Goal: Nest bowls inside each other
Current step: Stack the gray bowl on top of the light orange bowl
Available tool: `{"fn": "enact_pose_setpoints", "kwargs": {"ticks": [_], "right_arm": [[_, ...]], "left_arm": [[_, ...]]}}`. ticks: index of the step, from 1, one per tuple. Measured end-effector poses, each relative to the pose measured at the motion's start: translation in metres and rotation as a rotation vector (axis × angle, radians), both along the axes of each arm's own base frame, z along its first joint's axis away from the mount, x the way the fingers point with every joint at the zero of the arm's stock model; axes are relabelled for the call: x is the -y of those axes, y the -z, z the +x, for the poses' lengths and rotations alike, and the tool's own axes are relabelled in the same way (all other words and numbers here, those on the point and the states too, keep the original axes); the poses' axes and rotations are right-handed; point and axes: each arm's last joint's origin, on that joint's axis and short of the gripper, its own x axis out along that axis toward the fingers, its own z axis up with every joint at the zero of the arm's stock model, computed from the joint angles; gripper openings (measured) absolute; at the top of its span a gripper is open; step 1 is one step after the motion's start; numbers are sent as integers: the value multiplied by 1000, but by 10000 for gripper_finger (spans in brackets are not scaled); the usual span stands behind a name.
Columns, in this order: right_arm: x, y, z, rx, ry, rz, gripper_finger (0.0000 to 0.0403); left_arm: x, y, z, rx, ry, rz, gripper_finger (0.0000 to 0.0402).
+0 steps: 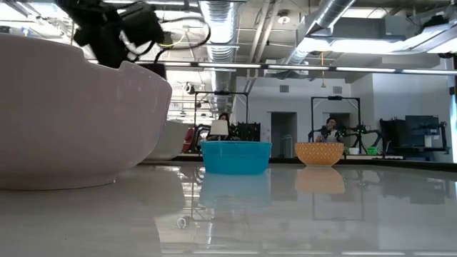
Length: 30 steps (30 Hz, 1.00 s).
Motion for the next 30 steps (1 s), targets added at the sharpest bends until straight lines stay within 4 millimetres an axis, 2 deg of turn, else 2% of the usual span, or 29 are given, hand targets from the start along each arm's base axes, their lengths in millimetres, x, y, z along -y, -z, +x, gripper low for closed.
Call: {"fn": "enact_pose_setpoints", "kwargs": {"ticks": [6,11,19,30], "right_arm": [[2,0,-1,-12,1,-24,195],[3,1,-3,-29,1,-44,195],[6,1,-5,-63,1,-81,195],[8,1,-7,-60,6,-115,195]], "left_arm": [[4,-37,13,75,35,-93,1],[20,-68,12,134,100,-197,0],[58,-101,-13,244,91,-361,0],[116,-138,-49,443,167,-657,0]]}}
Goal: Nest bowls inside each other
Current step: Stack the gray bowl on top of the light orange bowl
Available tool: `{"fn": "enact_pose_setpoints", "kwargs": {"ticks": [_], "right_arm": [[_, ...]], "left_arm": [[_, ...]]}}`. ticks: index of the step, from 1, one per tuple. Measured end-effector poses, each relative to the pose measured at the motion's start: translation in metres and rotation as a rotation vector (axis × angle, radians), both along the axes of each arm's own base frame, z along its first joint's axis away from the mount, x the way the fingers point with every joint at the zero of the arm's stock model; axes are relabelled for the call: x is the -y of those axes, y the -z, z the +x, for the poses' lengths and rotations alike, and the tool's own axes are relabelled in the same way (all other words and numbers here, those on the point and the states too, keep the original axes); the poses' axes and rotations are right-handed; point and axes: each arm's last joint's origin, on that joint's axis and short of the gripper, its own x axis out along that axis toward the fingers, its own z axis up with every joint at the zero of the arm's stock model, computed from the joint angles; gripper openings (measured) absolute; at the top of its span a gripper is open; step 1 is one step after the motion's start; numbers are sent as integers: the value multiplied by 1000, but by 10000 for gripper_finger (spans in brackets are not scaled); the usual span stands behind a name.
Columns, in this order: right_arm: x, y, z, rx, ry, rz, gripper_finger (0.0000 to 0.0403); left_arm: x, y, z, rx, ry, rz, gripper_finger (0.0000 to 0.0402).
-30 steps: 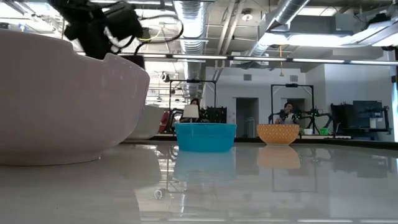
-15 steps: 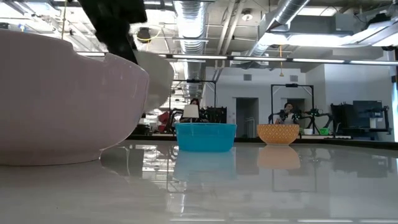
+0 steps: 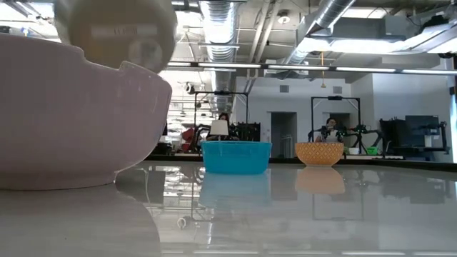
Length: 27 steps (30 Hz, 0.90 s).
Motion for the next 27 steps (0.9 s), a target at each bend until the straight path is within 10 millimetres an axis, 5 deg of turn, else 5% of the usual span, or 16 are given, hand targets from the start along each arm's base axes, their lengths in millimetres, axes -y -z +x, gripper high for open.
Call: {"fn": "enact_pose_setpoints", "kwargs": {"ticks": [10,27], "right_arm": [[0,11,0,6,34,12,195],[-1,12,0,-2,28,17,195]], "left_arm": [[40,-3,0,22,90,-145,0],[84,66,50,-303,171,34,0]]}}
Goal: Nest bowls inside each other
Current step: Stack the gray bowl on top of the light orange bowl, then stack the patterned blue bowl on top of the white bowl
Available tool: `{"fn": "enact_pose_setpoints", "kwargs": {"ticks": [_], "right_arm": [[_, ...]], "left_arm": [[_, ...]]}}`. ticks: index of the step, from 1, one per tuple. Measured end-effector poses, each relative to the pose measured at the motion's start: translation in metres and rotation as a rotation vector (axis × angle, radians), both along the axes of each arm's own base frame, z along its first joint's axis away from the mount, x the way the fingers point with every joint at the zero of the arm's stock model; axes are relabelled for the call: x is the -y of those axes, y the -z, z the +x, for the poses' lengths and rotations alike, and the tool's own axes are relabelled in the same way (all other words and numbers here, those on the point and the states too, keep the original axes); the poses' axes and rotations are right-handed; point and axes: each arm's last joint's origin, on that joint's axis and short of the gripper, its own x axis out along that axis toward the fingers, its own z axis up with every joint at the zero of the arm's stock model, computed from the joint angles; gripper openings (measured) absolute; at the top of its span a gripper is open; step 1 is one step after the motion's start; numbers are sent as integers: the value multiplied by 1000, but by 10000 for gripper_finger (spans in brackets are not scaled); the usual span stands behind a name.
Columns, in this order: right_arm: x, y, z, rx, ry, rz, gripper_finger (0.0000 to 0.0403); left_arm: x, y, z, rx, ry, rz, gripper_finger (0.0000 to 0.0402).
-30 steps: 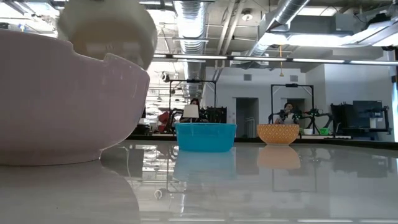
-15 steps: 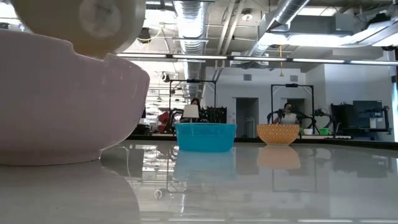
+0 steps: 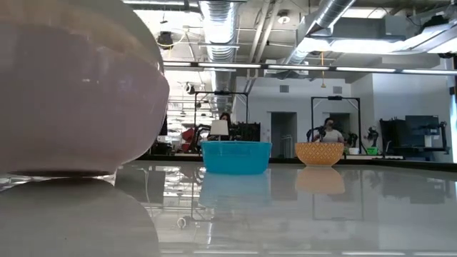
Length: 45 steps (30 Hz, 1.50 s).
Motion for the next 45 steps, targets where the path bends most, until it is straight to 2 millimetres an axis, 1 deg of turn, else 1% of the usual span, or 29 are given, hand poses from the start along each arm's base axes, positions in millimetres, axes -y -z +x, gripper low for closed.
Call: {"fn": "enact_pose_setpoints", "kwargs": {"ticks": [3,5,11,15,19,29,31,33,35,37,41,45], "right_arm": [[0,0,0,-12,-2,11,195],[0,0,0,-12,-2,11,195],[0,0,0,-12,-2,11,195],[0,0,0,-14,-3,9,195],[0,0,0,-14,-4,9,195],[0,0,0,-14,-4,9,195],[0,0,0,-14,-4,9,195],[0,0,0,-14,-4,9,195],[0,0,0,-14,-4,9,195],[0,0,0,-14,-4,11,195],[-1,0,0,-13,-4,12,195],[-1,0,0,-13,-4,12,195]], "left_arm": [[2,-4,4,12,10,32,0],[2,-4,5,9,5,59,0],[1,-4,6,-1,-15,57,0],[1,-4,5,-1,-17,56,15],[1,-4,6,10,-32,72,55],[-3,-4,8,44,-139,137,203],[-4,0,11,17,-176,141,224],[-3,7,14,-25,-167,133,239],[0,14,19,-66,-118,90,243],[5,14,25,-55,-75,-5,241],[12,4,33,44,-39,-113,224],[7,-2,34,97,-86,-108,211]]}}
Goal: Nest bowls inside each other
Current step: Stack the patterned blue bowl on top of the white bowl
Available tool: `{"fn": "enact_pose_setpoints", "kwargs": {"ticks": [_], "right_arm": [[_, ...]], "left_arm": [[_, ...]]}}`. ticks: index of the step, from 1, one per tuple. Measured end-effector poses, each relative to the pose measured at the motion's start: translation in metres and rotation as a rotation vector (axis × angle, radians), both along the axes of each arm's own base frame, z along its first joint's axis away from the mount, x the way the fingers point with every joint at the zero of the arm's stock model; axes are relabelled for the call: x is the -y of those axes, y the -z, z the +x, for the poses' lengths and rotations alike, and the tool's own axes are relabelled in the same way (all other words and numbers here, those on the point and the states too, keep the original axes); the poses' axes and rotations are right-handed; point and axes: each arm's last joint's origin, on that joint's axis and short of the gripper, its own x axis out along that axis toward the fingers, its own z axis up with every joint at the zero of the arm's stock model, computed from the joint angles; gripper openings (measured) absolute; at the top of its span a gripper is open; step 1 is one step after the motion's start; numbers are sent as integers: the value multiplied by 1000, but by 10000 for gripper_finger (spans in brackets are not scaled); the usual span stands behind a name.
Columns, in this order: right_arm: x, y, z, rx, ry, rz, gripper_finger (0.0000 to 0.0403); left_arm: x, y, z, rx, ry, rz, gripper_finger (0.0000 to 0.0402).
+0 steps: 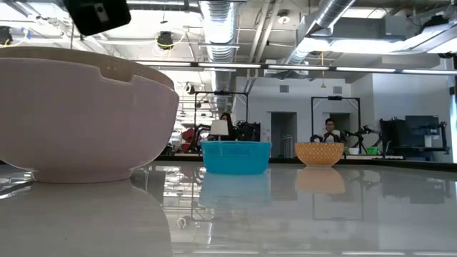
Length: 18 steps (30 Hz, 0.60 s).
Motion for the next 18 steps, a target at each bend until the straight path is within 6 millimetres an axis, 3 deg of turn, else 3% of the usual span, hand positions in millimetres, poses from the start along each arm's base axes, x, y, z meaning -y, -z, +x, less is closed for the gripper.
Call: {"fn": "enact_pose_setpoints", "kwargs": {"ticks": [7,18], "right_arm": [[0,0,0,-8,-14,-9,195],[10,-1,24,-50,-69,-67,195]], "left_arm": [[-17,-11,-1,67,-118,66,207],[-73,-46,-15,226,-401,252,207]]}}
